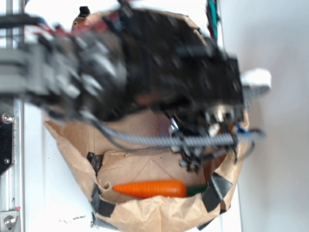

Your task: Grab the white paper.

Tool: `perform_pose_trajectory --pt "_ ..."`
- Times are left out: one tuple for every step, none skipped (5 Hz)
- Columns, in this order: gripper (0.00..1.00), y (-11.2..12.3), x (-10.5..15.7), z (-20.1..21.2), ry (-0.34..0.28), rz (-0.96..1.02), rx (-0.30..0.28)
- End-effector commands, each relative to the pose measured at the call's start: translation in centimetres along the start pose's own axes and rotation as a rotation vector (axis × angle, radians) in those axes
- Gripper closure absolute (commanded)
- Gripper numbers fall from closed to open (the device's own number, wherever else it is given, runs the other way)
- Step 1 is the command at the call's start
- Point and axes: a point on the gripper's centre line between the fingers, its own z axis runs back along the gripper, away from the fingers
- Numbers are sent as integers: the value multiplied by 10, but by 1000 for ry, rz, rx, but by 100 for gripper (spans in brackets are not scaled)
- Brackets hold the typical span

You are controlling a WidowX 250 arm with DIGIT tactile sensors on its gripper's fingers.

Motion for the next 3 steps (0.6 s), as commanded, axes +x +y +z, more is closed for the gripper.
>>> perform_pose_trajectory --pt "100 20 -1 67 -21 42 47" --pt "100 31 -5 79 -16 51 111" --pt "100 44 -10 88 4 34 155"
